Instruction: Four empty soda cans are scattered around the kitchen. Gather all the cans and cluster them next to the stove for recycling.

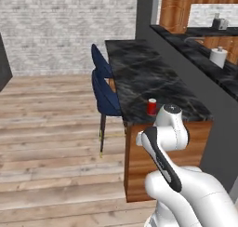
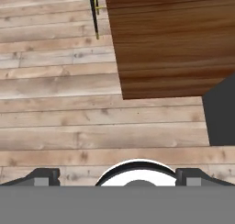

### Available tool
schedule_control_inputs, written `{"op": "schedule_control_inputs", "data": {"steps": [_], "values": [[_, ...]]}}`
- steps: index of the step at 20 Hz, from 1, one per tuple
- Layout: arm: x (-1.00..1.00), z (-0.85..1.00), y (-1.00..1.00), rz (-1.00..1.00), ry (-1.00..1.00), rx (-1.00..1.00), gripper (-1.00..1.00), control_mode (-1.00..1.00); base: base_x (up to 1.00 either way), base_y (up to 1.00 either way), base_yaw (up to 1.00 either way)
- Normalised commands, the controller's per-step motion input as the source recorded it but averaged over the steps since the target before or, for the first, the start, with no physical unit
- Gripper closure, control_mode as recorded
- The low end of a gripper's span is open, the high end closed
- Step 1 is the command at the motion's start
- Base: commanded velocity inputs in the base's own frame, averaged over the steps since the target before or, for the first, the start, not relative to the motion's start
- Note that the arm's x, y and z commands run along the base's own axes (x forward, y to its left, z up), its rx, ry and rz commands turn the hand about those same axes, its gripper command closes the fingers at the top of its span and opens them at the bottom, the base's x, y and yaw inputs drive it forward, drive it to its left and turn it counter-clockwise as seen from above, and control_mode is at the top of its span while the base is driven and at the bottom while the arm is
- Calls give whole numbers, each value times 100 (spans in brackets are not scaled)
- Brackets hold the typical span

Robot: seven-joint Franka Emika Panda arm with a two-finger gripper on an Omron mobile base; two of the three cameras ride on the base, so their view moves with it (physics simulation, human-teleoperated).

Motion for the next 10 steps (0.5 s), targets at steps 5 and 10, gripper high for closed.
{"op": "schedule_control_inputs", "data": {"steps": [5,10], "values": [[0,0,0,0,0,0,-100,100,42,48,-16],[0,0,0,0,0,0,-100,100,15,36,-9]]}}
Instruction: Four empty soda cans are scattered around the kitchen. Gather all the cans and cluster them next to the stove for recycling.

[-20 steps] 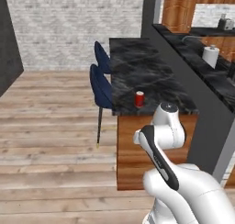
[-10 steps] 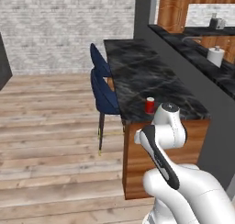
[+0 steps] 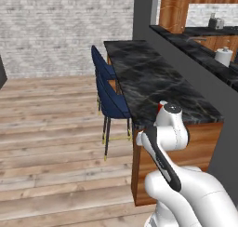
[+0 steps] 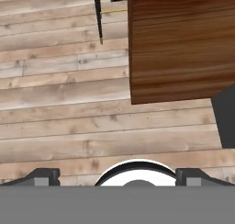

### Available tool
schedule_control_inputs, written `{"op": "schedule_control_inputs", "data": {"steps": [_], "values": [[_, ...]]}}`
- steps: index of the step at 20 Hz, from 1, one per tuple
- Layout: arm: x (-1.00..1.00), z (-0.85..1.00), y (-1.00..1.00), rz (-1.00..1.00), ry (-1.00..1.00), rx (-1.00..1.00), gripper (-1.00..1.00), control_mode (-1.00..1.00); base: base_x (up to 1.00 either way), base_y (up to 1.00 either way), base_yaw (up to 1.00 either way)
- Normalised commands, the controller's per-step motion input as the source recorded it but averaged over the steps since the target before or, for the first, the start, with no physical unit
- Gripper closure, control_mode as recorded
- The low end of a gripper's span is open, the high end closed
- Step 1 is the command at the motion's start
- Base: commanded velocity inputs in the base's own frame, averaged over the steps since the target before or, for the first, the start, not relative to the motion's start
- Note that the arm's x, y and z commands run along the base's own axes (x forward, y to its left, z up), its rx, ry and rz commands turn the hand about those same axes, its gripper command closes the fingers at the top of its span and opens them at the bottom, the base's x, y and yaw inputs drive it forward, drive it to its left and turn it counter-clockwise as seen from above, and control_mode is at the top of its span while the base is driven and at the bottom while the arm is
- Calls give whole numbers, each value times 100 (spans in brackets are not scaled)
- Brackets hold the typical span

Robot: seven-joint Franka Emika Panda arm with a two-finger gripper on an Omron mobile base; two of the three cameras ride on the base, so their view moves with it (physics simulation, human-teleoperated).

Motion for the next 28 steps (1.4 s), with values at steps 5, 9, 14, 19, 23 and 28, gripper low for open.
{"op": "schedule_control_inputs", "data": {"steps": [5,9,14,19,23,28], "values": [[0,0,0,0,0,0,-100,100,0,15,0],[0,0,0,0,0,0,-100,100,3,11,0],[0,0,0,0,0,0,-100,100,0,7,0],[0,0,0,0,0,0,-100,100,0,1,0],[0,0,0,0,0,0,-100,100,0,0,0],[0,0,0,0,0,0,-100,100,0,0,0]]}}
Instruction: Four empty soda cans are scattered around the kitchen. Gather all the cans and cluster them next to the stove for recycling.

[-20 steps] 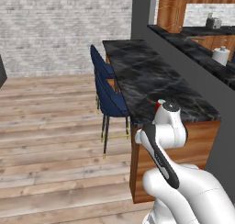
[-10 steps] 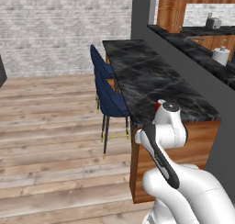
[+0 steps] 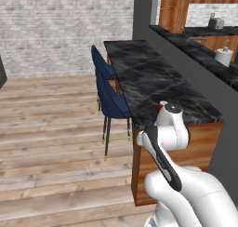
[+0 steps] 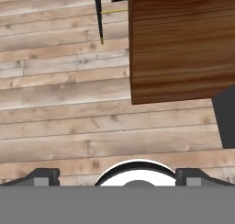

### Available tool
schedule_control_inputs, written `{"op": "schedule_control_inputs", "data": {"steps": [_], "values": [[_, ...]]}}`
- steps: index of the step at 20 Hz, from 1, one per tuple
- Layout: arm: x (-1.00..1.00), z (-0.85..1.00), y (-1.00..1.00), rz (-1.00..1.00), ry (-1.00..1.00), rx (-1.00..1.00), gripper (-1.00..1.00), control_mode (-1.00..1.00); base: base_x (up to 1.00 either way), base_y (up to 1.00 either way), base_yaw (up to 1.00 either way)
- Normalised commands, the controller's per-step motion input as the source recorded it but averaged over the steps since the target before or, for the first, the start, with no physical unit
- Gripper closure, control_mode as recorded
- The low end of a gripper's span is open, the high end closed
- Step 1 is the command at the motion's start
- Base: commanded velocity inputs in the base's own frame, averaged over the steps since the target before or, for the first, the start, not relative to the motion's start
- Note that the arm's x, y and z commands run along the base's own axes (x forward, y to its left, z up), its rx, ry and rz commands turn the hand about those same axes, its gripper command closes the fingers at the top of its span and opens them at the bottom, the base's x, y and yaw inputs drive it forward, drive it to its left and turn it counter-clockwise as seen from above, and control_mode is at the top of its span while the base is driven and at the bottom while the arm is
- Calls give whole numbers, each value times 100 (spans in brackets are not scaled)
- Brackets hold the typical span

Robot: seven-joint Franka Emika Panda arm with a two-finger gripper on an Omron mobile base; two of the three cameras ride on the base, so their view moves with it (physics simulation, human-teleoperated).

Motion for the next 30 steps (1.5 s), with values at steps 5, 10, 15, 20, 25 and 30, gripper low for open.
{"op": "schedule_control_inputs", "data": {"steps": [5,10,15,20,25,30], "values": [[0,0,0,0,0,0,-100,100,0,0,0],[-1,6,0,-1,0,0,-100,-100,0,0,0],[-8,33,0,-7,2,-4,-100,-100,0,0,0],[-5,40,0,-8,9,-3,-100,-100,0,0,0],[1,32,-8,-8,7,0,-100,-100,0,0,0],[7,26,-19,-1,0,0,-100,-100,0,0,0]]}}
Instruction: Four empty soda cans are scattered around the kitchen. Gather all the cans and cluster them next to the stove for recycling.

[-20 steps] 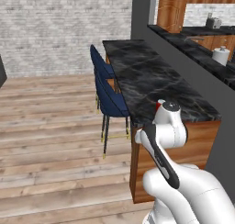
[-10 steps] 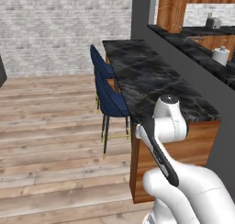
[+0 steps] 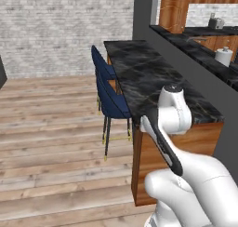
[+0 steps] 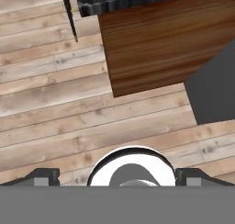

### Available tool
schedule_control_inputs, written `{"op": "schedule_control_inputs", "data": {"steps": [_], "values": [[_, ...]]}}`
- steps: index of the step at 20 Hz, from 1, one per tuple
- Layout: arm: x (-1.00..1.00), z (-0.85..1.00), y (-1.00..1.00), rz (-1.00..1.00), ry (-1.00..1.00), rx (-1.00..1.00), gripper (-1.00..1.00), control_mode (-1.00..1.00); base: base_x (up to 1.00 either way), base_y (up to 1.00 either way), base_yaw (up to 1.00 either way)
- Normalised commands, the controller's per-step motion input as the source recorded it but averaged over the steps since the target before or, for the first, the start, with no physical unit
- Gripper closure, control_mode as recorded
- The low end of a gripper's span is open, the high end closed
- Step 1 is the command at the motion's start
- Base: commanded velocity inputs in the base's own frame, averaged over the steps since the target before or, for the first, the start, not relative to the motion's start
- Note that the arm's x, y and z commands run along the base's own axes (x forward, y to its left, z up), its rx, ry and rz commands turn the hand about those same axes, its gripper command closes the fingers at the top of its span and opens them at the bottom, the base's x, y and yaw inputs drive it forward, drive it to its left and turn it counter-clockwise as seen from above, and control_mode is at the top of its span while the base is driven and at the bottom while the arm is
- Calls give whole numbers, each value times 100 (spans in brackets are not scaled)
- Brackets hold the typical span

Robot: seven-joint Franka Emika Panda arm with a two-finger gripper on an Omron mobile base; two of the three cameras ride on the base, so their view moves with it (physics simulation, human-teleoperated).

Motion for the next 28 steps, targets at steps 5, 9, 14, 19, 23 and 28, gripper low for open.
{"op": "schedule_control_inputs", "data": {"steps": [5,9,14,19,23,28], "values": [[13,22,-20,-1,0,0,-100,-100,0,0,0],[16,11,-17,-2,2,0,-100,-100,0,0,0],[16,5,-13,0,5,0,-100,-100,0,0,0],[13,11,-12,0,7,0,-100,-100,0,0,0],[11,16,-15,-1,9,0,-100,-100,0,0,0],[9,8,-11,0,11,-2,-100,-100,0,0,0]]}}
